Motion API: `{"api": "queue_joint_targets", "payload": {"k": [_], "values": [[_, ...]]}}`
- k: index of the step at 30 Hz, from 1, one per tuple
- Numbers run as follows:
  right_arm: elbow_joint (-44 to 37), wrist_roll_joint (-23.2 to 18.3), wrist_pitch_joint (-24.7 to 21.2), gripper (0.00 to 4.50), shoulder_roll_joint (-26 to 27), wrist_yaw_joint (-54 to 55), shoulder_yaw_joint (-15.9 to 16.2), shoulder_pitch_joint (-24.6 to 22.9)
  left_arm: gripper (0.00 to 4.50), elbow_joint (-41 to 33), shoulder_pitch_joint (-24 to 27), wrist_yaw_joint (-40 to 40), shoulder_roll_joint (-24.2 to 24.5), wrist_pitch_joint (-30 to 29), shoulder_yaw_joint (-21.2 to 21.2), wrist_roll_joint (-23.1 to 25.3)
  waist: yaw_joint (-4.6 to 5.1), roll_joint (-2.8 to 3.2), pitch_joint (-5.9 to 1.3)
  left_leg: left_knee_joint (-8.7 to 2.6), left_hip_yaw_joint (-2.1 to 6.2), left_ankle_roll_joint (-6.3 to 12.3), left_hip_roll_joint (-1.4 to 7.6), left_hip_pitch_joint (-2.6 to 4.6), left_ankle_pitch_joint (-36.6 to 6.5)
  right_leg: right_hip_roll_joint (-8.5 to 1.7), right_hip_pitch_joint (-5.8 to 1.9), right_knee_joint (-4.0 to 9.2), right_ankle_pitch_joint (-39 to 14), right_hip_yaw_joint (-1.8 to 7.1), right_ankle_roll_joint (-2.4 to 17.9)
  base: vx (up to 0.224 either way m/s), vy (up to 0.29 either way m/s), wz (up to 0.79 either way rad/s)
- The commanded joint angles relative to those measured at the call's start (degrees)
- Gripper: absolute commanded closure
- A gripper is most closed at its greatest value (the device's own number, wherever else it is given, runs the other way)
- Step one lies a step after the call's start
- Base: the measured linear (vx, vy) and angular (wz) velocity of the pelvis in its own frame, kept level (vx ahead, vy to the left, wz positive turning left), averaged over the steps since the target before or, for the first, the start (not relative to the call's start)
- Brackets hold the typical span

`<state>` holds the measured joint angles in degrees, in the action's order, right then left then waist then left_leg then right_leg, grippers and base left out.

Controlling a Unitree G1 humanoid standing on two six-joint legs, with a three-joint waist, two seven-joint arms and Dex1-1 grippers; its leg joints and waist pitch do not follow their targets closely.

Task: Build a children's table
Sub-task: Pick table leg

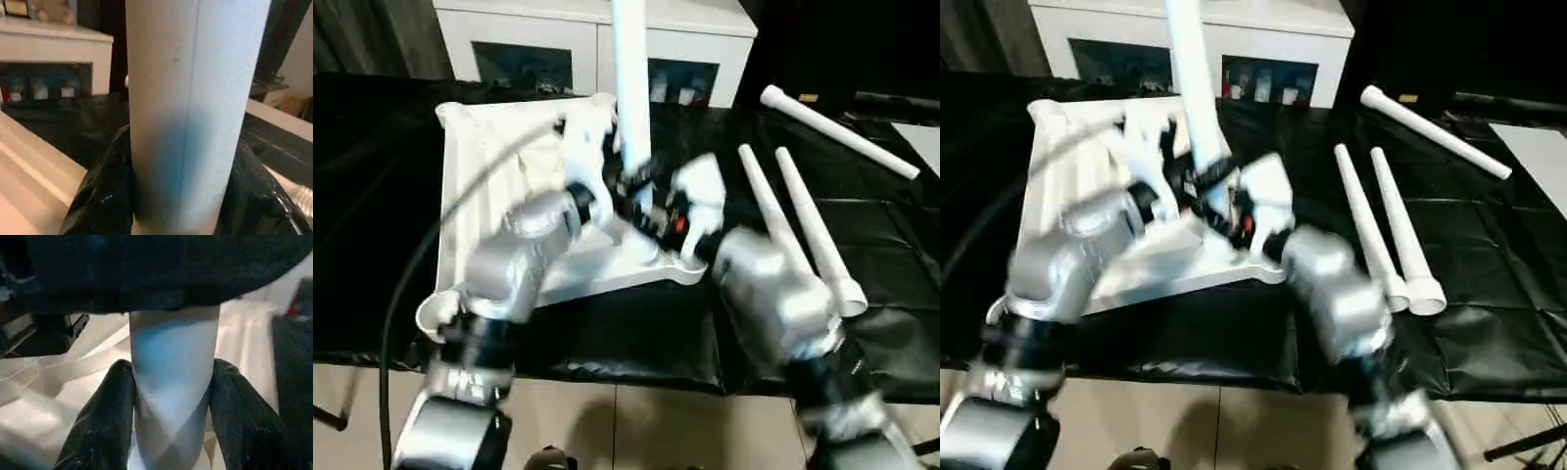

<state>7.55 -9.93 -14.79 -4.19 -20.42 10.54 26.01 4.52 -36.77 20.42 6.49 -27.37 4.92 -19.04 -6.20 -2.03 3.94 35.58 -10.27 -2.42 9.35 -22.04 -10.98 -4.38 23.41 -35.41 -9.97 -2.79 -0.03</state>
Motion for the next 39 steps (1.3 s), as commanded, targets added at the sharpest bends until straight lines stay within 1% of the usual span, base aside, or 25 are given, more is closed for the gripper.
{"api": "queue_joint_targets", "payload": {"k": [1,2,3,4,5,6,7,10,11,12,14,15,16,18,20,21,22,27,31,32,33,35,36,37,39], "values": [[1.85,1.52,2.52,1.97,0.28,8.47,-6.81,-0.9,2.62,-1.16,0.0,-1.96,-0.77,1.69,-0.48,0.57,0.35,0.3,-4.5,-5.07,1.32,-2.32,3.43,1.12,-8.8,-4.07,-2.96,3.3,-6.7,2.6,10.71,0.0,0.0,0.0],[1.85,1.47,2.93,1.97,0.68,9.08,-7.13,-1.19,2.62,-0.99,-0.05,-2.17,-1.05,2.03,-0.59,0.59,0.42,0.28,-4.48,-5.1,1.32,-2.3,3.43,1.14,-9.13,-4.05,-2.93,3.33,-7.0,2.62,10.6,0.0,0.0,0.0],[1.72,2.7,5.42,1.97,1.44,10.79,-6.58,-2.71,2.62,0.34,-0.61,-2.61,-1.87,2.97,-0.56,0.9,0.54,0.22,-4.43,-5.09,1.28,-2.3,3.38,1.13,-9.55,-3.98,-2.86,3.46,-7.6,2.64,10.25,0.0,0.0,0.0],[1.72,2.74,5.52,1.97,1.46,10.81,-6.54,-2.75,2.62,0.39,-0.64,-2.62,-1.88,3.01,-0.54,0.93,0.6,0.5,-4.38,-5.16,1.28,-2.53,3.42,1.31,-10.55,-3.9,-2.64,3.63,-8.32,2.65,9.92,0.0,0.0,0.0],[2.03,3.73,7.28,1.97,1.77,11.66,-6.01,-3.4,2.62,1.27,-0.99,-2.6,-2.1,3.69,-0.27,1.42,0.67,0.44,-4.41,-5.17,1.33,-2.51,3.38,1.27,-10.73,-3.85,-2.67,3.61,-8.34,2.62,9.82,0.0,0.0,0.0],[2.4,4.37,8.16,1.97,2.02,12.54,-5.88,-3.67,2.62,1.67,-1.13,-2.56,-2.26,4.08,-0.17,1.67,0.77,0.66,-4.38,-5.22,1.34,-2.69,3.36,1.18,-10.85,-3.79,-2.64,3.66,-7.97,2.64,9.64,0.0,0.0,0.0],[3.06,5.27,9.34,1.97,2.52,14.12,-5.88,-4.05,2.62,2.2,-1.32,-2.52,-2.53,4.65,-0.05,2.0,0.87,0.53,-4.45,-5.26,1.43,-2.77,3.32,1.04,-10.72,-3.81,-2.77,3.58,-7.58,2.6,9.55,0.0,0.0,0.0],[4.56,6.52,10.84,1.97,3.64,16.88,-6.09,-4.58,2.63,2.68,-1.53,-1.9,-2.71,5.4,0.36,2.63,1.35,0.52,-4.46,-5.24,1.42,-2.43,3.28,1.07,-10.82,-3.76,-2.82,3.49,-6.81,2.58,9.85,0.0,0.0,0.0],[4.56,6.52,10.84,1.97,3.64,16.88,-6.09,-4.58,2.63,2.68,-1.53,-1.9,-2.71,5.4,0.36,2.63,1.39,0.58,-4.44,-5.24,1.43,-2.36,3.3,1.09,-10.9,-3.78,-2.77,3.49,-6.82,2.58,9.9,0.0,0.0,0.0],[4.92,7.65,11.68,1.97,4.08,18.58,-5.8,-5.03,2.63,2.94,-1.44,-1.45,-2.6,6.0,0.78,3.28,1.5,0.72,-4.4,-5.27,1.44,-2.28,3.27,1.02,-11.12,-3.73,-2.79,3.57,-6.67,2.6,9.85,0.0,0.0,0.0],[5.1,9.03,12.08,1.97,4.04,19.88,-5.25,-5.28,2.63,3.2,-1.33,-0.96,-2.38,6.38,1.13,3.68,1.5,0.62,-4.44,-5.23,1.4,-2.15,3.22,1.03,-10.77,-3.74,-2.88,3.54,-6.35,2.62,9.78,0.0,0.0,0.0],[5.33,9.23,12.54,1.97,4.29,20.31,-5.42,-5.38,2.63,3.41,-1.16,-0.41,-1.97,6.82,1.56,4.14,1.48,0.69,-4.44,-5.22,1.41,-2.11,3.25,1.11,-10.62,-3.7,-2.83,3.46,-6.1,2.64,9.81,0.0,0.0,0.0],[5.51,9.42,12.84,1.82,4.34,20.47,-5.51,-5.36,2.63,3.51,-1.1,-0.1,-1.8,7.0,1.73,4.29,1.49,0.73,-4.46,-5.24,1.36,-2.26,3.24,1.23,-11.01,-3.62,-2.74,3.44,-6.13,2.61,9.83,0.0,0.0,0.0],[5.66,9.52,13.15,1.53,4.43,20.46,-5.62,-5.4,2.64,3.53,-0.94,0.2,-1.63,7.15,1.89,4.48,1.56,0.76,-4.43,-5.24,1.35,-2.19,3.25,1.25,-11.89,-3.6,-2.69,3.5,-6.38,2.61,9.78,0.0,0.0,0.0],[5.85,9.49,13.59,1.48,4.62,20.27,-5.69,-5.45,2.64,3.55,-0.86,0.25,-1.67,7.23,1.81,4.58,1.56,0.77,-4.4,-5.29,1.38,-2.11,3.3,1.21,-12.06,-3.64,-2.74,3.49,-6.32,2.63,9.73,0.0,0.0,0.0],[5.94,9.4,13.84,1.34,4.74,19.97,-5.63,-5.49,2.64,3.52,-0.8,0.27,-1.69,7.31,1.78,4.69,1.58,0.66,-4.38,-5.28,1.36,-2.06,3.29,1.2,-12.3,-3.64,-2.74,3.51,-6.44,2.65,9.73,0.0,0.0,0.0],[6.03,9.53,14.2,1.2,4.91,19.81,-5.51,-5.56,2.64,3.66,-0.81,0.35,-1.7,7.48,1.73,4.79,1.53,0.7,-4.4,-5.26,1.37,-1.96,3.28,1.19,-11.99,-3.67,-2.77,3.45,-6.14,2.65,9.81,0.0,0.0,0.0],[5.81,8.68,15.07,0.75,4.66,17.95,-3.85,-5.92,2.64,4.28,-1.19,0.29,-1.48,8.26,1.28,5.12,1.49,0.65,-4.44,-5.2,1.32,-1.45,3.28,1.15,-11.16,-3.63,-2.82,3.32,-4.94,2.64,10.18,0.0,0.0,0.0],[5.49,8.26,14.65,0.31,4.58,16.99,-3.45,-5.94,2.64,4.7,-1.54,-0.26,-1.43,8.75,0.56,5.54,1.49,0.62,-4.41,-5.23,1.36,-1.47,3.3,1.16,-11.72,-3.68,-2.8,3.44,-6.15,2.65,9.99,0.0,0.0,0.0],[4.88,8.63,14.42,0.31,4.05,16.22,-2.96,-6.02,2.64,5.01,-1.92,-0.84,-1.35,9.0,0.02,5.7,1.51,0.56,-4.39,-5.24,1.35,-1.45,3.29,1.11,-11.72,-3.67,-2.84,3.45,-6.16,2.65,9.97,0.0,0.0,0.0],[3.37,8.56,13.97,0.14,3.04,14.23,-2.26,-6.28,2.64,5.84,-2.72,-1.53,-1.04,9.26,-0.97,5.72,1.48,0.54,-4.4,-5.23,1.37,-1.42,3.32,1.12,-11.64,-3.7,-2.88,3.43,-6.09,2.65,9.93,0.0,0.0,0.0],[1.4,8.75,13.64,0.04,1.59,12.06,-1.42,-6.69,2.64,7.11,-3.86,-2.53,-0.5,9.88,-2.18,5.98,1.38,0.57,-4.39,-5.18,1.37,-1.32,3.25,1.19,-11.8,-3.6,-2.93,3.48,-6.19,2.63,9.66,0.0,0.0,0.0],[-0.14,8.3,13.39,0.03,0.76,10.46,-0.94,-7.26,2.64,8.0,-4.6,-3.12,-0.18,10.05,-3.02,5.87,1.45,0.56,-4.39,-5.22,1.43,-1.25,3.23,1.08,-11.39,-3.6,-3.04,3.47,-5.91,2.6,9.58,0.0,0.0,0.0],[-1.08,8.01,13.25,0.03,0.26,9.51,-0.65,-7.64,2.64,8.55,-5.04,-3.5,0.01,10.14,-3.54,5.8,1.37,0.53,-4.42,-5.09,1.35,-1.02,3.18,1.16,-10.96,-3.55,-3.03,3.44,-5.19,2.65,9.53,0.0,0.0,0.0],[-3.24,7.04,12.79,0.03,-0.66,7.36,-0.07,-8.63,2.64,9.79,-6.08,-4.05,0.45,10.44,-4.53,5.64,1.24,0.6,-4.48,-5.04,1.43,-0.5,3.21,1.16,-10.33,-3.66,-3.07,3.38,-4.43,2.62,9.92,0.0,0.0,0.0]]}}
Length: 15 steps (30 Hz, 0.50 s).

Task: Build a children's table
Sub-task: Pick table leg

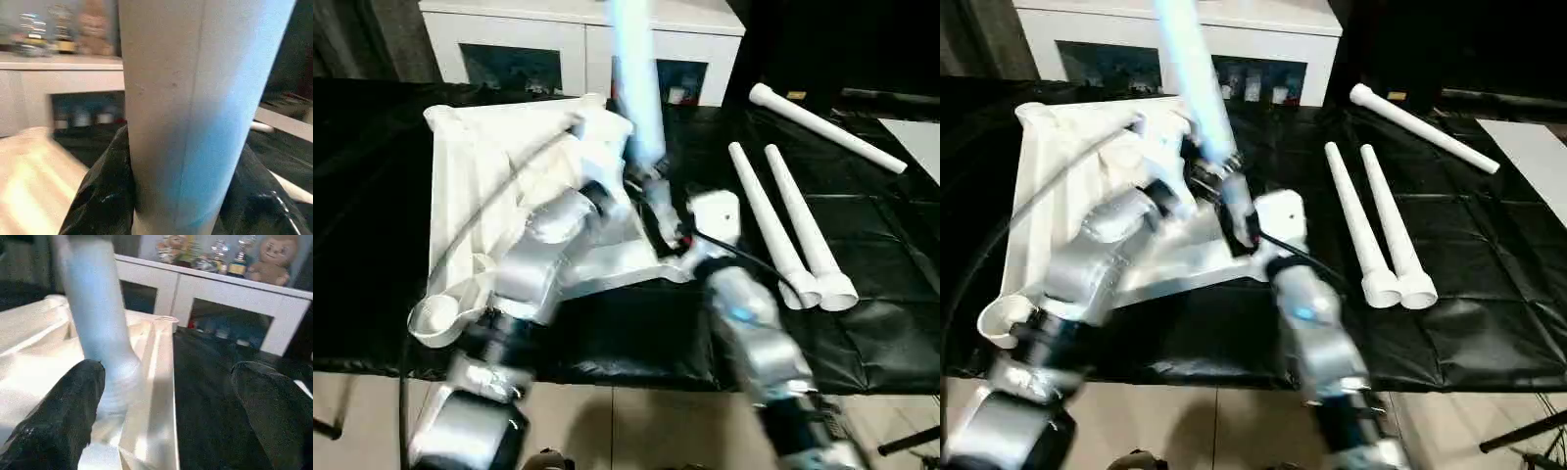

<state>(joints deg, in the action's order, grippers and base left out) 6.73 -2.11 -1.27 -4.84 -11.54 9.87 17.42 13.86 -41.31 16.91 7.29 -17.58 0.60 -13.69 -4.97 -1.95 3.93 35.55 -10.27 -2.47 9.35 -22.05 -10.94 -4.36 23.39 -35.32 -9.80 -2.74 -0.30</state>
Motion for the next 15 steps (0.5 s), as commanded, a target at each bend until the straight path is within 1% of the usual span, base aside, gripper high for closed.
{"api": "queue_joint_targets", "payload": {"k": [1,2,3,4,6,7,8,9,10,11,12,14,15], "values": [[-4.29,-1.18,-0.88,0.03,-0.83,-2.93,1.13,-0.93,2.64,1.46,-2.46,-0.79,0.15,1.08,-0.85,0.3,0.06,0.56,-4.51,-4.99,1.44,-0.28,3.26,1.14,-10.13,-3.73,-3.03,3.19,-4.25,2.59,10.52,0.0,0.0,0.0],[-4.3,-1.18,-0.88,0.03,-0.83,-2.94,1.13,-0.94,2.64,1.47,-2.46,-0.79,0.15,1.08,-0.86,0.3,-0.02,0.51,-4.49,-4.95,1.4,0.07,3.22,1.1,-9.91,-3.7,-3.07,3.23,-3.97,2.57,10.78,0.0,0.0,0.0],[-6.28,-2.14,-1.41,0.03,-1.32,-4.06,1.08,-1.79,2.64,2.26,-3.21,-0.63,0.75,1.18,-1.26,0.42,-0.05,0.73,-4.51,-4.94,1.5,0.2,3.3,1.16,-9.9,-3.74,-3.0,3.14,-3.97,2.54,11.29,0.0,0.0,0.0],[-6.28,-2.14,-1.41,0.03,-1.32,-4.06,1.08,-1.79,2.64,2.26,-3.21,-0.63,0.75,1.18,-1.26,0.42,-0.04,0.6,-4.5,-4.97,1.47,0.28,3.38,1.17,-9.95,-3.81,-2.94,3.16,-4.0,2.56,11.63,0.0,0.0,0.0],[-8.69,-4.13,-2.81,0.03,-1.87,-4.93,-0.33,-1.99,2.64,3.02,-3.91,1.03,2.17,1.11,-1.08,0.91,-0.08,0.64,-4.45,-5.05,1.5,0.24,3.48,1.21,-10.68,-3.87,-2.91,3.24,-4.85,2.55,12.03,0.0,0.0,0.0],[-9.3,-5.15,-3.62,0.03,-1.91,-5.16,-1.03,-1.86,2.64,3.2,-4.09,1.81,2.65,0.83,-0.98,0.93,-0.09,0.98,-4.39,-5.1,1.52,0.09,3.46,1.29,-11.06,-3.82,-2.83,3.27,-5.27,2.57,12.08,0.0,0.0,0.0],[-9.83,-5.66,-4.3,0.03,-2.06,-5.44,-1.56,-1.71,2.64,3.22,-4.16,2.89,3.09,0.5,-0.81,0.82,-0.04,0.85,-4.38,-5.16,1.49,-0.05,3.44,1.34,-11.75,-3.73,-2.79,3.35,-6.01,2.59,11.97,0.0,0.0,0.0],[-10.39,-8.24,-7.61,0.03,-2.94,-6.95,-3.36,-0.2,2.64,1.79,-3.83,6.67,5.08,-1.64,0.84,0.81,-0.04,0.86,-4.37,-5.2,1.51,-0.3,3.42,1.42,-12.14,-3.71,-2.8,3.36,-6.41,2.59,11.89,0.0,0.0,0.0],[-10.43,-8.45,-7.85,0.03,-3.0,-7.04,-3.5,-0.09,2.64,1.69,-3.81,6.91,5.22,-1.76,0.96,0.81,-0.04,1.0,-4.44,-5.23,1.57,-0.53,3.43,1.49,-12.3,-3.73,-2.79,3.24,-6.66,2.58,11.9,0.0,0.0,0.0],[-10.99,-12.21,-11.97,0.03,-4.07,-8.91,-5.64,1.7,2.64,0.01,-3.47,10.08,7.09,-4.03,2.38,0.47,0.05,1.05,-4.34,-5.29,1.56,-0.62,3.43,1.5,-12.37,-3.66,-2.78,3.26,-6.74,2.6,11.95,0.0,0.0,0.0],[-11.35,-14.89,-14.7,0.03,-4.9,-10.44,-6.91,2.81,2.64,-1.06,-3.37,11.53,8.01,-5.85,2.81,-0.17,0.03,1.11,-4.42,-5.24,1.63,-0.71,3.51,1.73,-12.51,-3.7,-2.82,3.04,-6.59,2.57,12.28,0.0,0.0,0.0],[-11.49,-17.14,-17.46,0.03,-6.49,-12.72,-8.03,4.1,2.64,-2.36,-3.58,13.21,9.14,-8.82,3.12,-1.43,-0.14,1.15,-4.42,-5.03,1.42,-0.97,3.43,1.62,-11.36,-3.76,-2.76,2.96,-5.3,2.56,12.89,0.0,0.0,0.0],[-11.43,-18.27,-19.03,0.03,-7.47,-13.86,-8.43,4.74,2.64,-2.94,-3.82,13.68,9.66,-10.62,3.25,-1.99,-0.21,1.01,-4.52,-4.89,1.31,-0.9,3.36,1.49,-9.96,-3.8,-2.97,2.75,-3.72,2.57,13.24,0.0,0.0,0.0]]}}
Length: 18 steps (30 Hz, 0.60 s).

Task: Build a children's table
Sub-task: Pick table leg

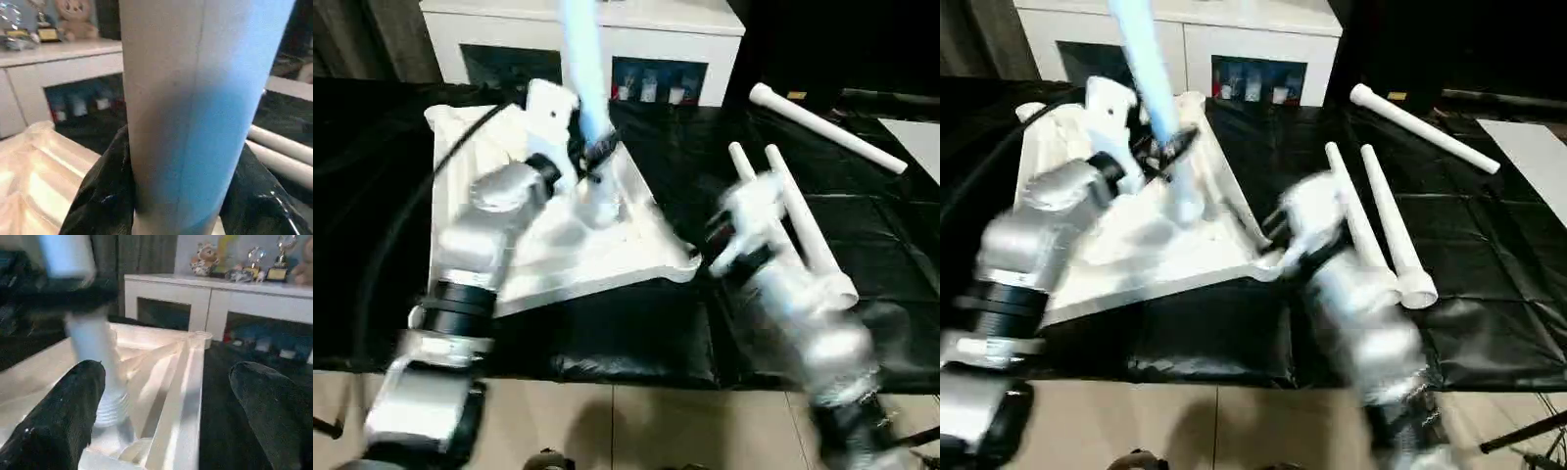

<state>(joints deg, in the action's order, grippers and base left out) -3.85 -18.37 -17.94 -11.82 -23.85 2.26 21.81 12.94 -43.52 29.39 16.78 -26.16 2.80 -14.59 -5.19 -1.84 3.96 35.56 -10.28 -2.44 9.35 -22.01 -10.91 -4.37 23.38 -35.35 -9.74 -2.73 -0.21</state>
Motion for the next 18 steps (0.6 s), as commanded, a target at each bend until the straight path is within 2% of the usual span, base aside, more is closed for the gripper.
{"api": "queue_joint_targets", "payload": {"k": [1,2,3,4,5,6,8,10,11,12,13,18], "values": [[-0.49,-3.52,-4.99,0.03,-2.83,-4.62,-0.74,1.57,2.64,-3.77,-2.06,3.45,1.16,-6.87,1.81,-3.34,0.0,0.77,-4.6,-4.84,1.34,-0.67,3.3,1.3,-8.7,-3.84,-3.13,2.53,-2.71,2.48,13.68,0.0,0.0,0.0],[-0.48,-3.53,-5.0,0.03,-2.84,-4.63,-0.74,1.57,2.64,-3.78,-2.06,3.46,1.16,-6.89,1.81,-3.35,-0.05,0.83,-4.59,-4.81,1.34,-0.52,3.28,1.42,-8.53,-3.84,-3.09,2.56,-2.81,2.44,13.93,0.0,0.0,0.0],[-0.57,-4.13,-6.9,0.03,-4.17,-6.38,-0.42,2.09,2.64,-4.63,-2.32,4.86,1.35,-9.08,2.1,-4.53,-0.08,0.83,-4.5,-4.69,1.2,-0.36,3.29,1.29,-8.13,-3.88,-2.94,2.77,-2.93,2.53,14.23,0.0,0.0,0.0],[-0.57,-4.14,-6.97,0.03,-4.22,-6.44,-0.4,2.11,2.64,-4.67,-2.33,4.9,1.34,-9.15,2.1,-4.57,-0.18,0.64,-4.56,-4.69,1.19,-0.25,3.23,1.25,-8.13,-3.96,-3.16,2.74,-3.5,2.48,14.61,0.0,0.0,0.0],[-0.61,-4.84,-8.99,0.03,-5.23,-8.25,0.26,2.36,2.64,-5.4,-2.42,6.03,1.26,-10.7,2.39,-5.7,-0.17,0.29,-4.53,-4.7,1.13,-0.09,3.3,1.24,-8.24,-3.96,-3.12,2.87,-3.95,2.5,14.63,0.0,0.0,0.0],[-0.67,-5.25,-10.2,0.03,-5.96,-9.64,0.85,2.44,2.64,-5.88,-2.42,6.77,1.23,-11.49,2.64,-6.33,-0.29,0.46,-4.54,-4.7,1.21,-0.03,3.3,1.26,-8.13,-3.99,-3.21,2.82,-4.59,2.44,14.8,0.0,0.0,0.0],[-1.03,-5.61,-13.12,0.03,-8.0,-12.86,3.11,2.11,2.64,-7.39,-1.85,9.07,1.24,-12.79,3.96,-6.97,-0.2,0.45,-4.52,-4.68,1.2,-0.06,3.33,1.23,-8.29,-3.92,-3.14,2.88,-5.15,2.42,14.81,0.0,0.0,0.0],[-1.23,-5.87,-14.06,0.03,-8.33,-13.38,3.61,1.77,2.64,-7.77,-1.41,9.16,0.92,-12.41,4.07,-6.45,-0.29,-0.07,-4.41,-4.7,1.16,0.19,3.42,1.12,-8.28,-4.14,-3.15,3.18,-6.68,2.52,14.31,0.0,0.0,0.0],[-1.2,-5.98,-14.19,0.03,-8.45,-13.34,3.67,1.69,2.64,-7.86,-1.32,8.62,0.68,-12.23,3.9,-6.24,-0.32,-0.24,-4.41,-4.69,1.15,0.22,3.41,1.07,-8.31,-4.22,-3.21,3.18,-7.13,2.53,14.21,0.0,0.0,0.0],[-1.16,-6.07,-14.28,0.03,-8.52,-13.24,3.66,1.67,2.64,-7.92,-1.29,8.22,0.53,-12.21,3.77,-6.13,-0.47,-0.03,-4.4,-4.7,1.21,0.1,3.48,1.15,-8.51,-4.35,-3.11,3.27,-8.28,2.54,13.9,0.0,0.0,0.0],[-0.97,-6.42,-14.58,0.03,-8.57,-13.16,3.19,1.74,2.64,-7.95,-1.22,8.19,0.68,-11.32,3.93,-5.56,-0.41,-0.26,-4.37,-4.72,1.2,-0.06,3.48,1.09,-8.45,-4.24,-3.07,3.32,-8.87,2.5,13.53,0.0,0.0,0.0],[-0.48,-7.01,-15.79,0.03,-9.34,-13.93,1.26,2.31,2.64,-8.8,-1.22,8.4,1.16,-11.51,3.57,-5.73,-0.46,-0.22,-4.42,-4.73,1.21,-0.32,3.42,1.09,-8.15,-4.18,-3.02,3.3,-9.25,2.49,12.85,0.0,0.0,0.0]]}}
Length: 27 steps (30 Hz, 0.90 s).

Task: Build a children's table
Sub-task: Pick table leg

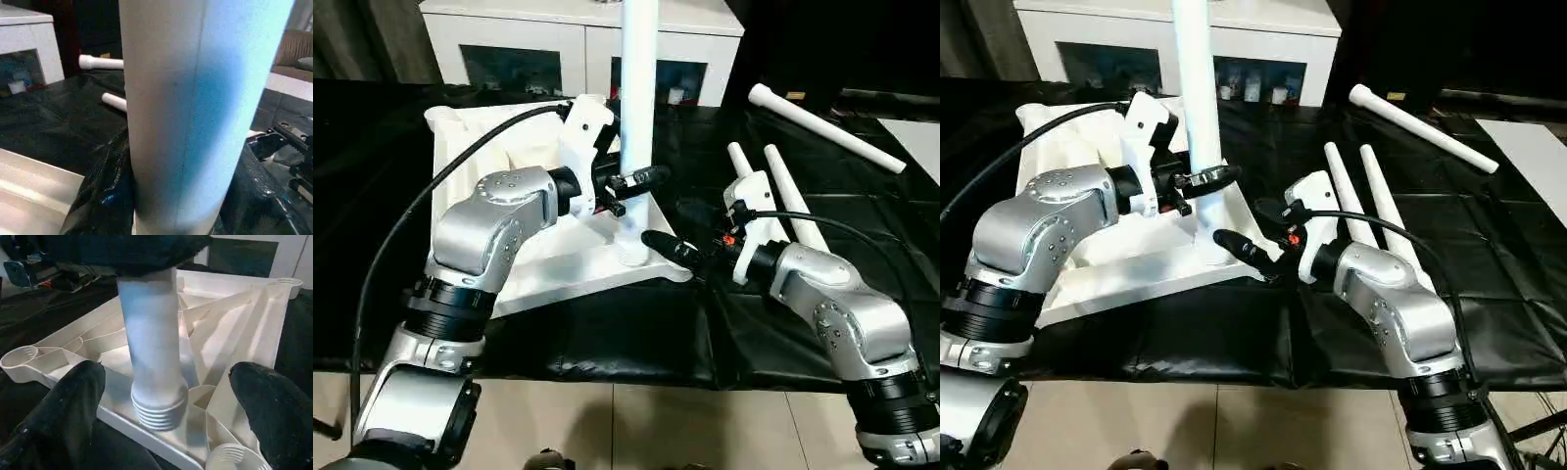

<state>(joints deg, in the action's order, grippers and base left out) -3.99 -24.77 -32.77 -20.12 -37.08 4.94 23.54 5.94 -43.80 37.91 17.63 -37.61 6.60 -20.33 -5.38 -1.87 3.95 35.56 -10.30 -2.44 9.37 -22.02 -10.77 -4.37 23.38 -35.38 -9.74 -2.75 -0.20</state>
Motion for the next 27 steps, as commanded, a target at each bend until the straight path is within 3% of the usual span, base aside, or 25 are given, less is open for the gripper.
{"api": "queue_joint_targets", "payload": {"k": [1,5,6,11,13,21,27], "values": [[-0.23,-0.56,-1.02,0.03,-1.36,-0.96,-1.55,0.69,2.64,-1.85,-1.04,-0.05,0.36,-0.04,-0.34,0.03,-0.3,-0.17,-4.44,-4.7,1.25,-0.22,3.41,1.07,-7.97,-4.12,-3.04,3.28,-8.88,2.47,12.87,0.0,0.0,0.0],[1.8,-1.48,-0.3,0.03,-1.91,-0.64,-4.29,1.24,2.64,-1.84,-1.45,0.38,0.19,-0.59,-0.82,-0.55,-0.55,-0.35,-4.45,-4.62,1.14,0.16,3.37,1.1,-7.46,-4.2,-2.99,3.26,-8.59,2.5,12.96,0.0,0.0,0.0],[2.58,-3.58,-0.95,0.03,-1.78,-0.51,-6.57,1.29,2.64,-2.11,-1.47,1.03,0.24,-0.97,-0.75,-0.89,-0.62,-0.34,-4.48,-4.58,1.09,0.27,3.33,1.12,-7.46,-4.22,-2.96,3.31,-8.87,2.5,13.09,0.0,0.0,0.0],[3.22,-7.13,-3.07,0.03,-3.17,-2.92,-9.95,0.67,2.64,-2.49,-1.57,1.33,-0.01,-1.96,-0.9,-1.73,-1.03,-0.19,-4.5,-4.52,1.1,0.65,3.39,1.19,-7.12,-4.07,-2.97,3.25,-8.43,2.39,13.38,0.0,0.0,0.0],[2.78,-10.57,-5.77,0.03,-4.15,-5.2,-12.02,0.25,2.64,-0.98,-2.33,-0.85,-1.22,-3.59,-2.28,-2.22,-1.17,-0.19,-4.57,-4.4,1.07,1.08,3.34,1.11,-6.72,-4.09,-3.09,3.14,-7.68,2.39,13.59,0.0,0.0,0.0],[0.66,-9.92,-6.16,0.03,-4.05,-5.61,-9.45,0.18,2.64,1.62,-4.96,-4.82,-5.41,-10.08,-8.99,-8.64,-1.27,-0.35,-4.57,-4.31,1.13,0.86,3.26,1.02,-6.89,-4.19,-3.11,3.44,-9.25,2.23,13.93,0.0,0.0,0.0],[0.49,-10.75,-7.21,0.03,-3.22,-4.77,-10.39,0.75,2.64,3.32,-6.11,-6.11,-6.97,-13.57,-12.86,-11.83,-1.32,-0.37,-4.61,-4.24,1.13,1.26,3.15,1.0,-6.91,-4.13,-3.13,3.53,-9.64,2.2,13.91,0.0,0.0,0.0]]}}
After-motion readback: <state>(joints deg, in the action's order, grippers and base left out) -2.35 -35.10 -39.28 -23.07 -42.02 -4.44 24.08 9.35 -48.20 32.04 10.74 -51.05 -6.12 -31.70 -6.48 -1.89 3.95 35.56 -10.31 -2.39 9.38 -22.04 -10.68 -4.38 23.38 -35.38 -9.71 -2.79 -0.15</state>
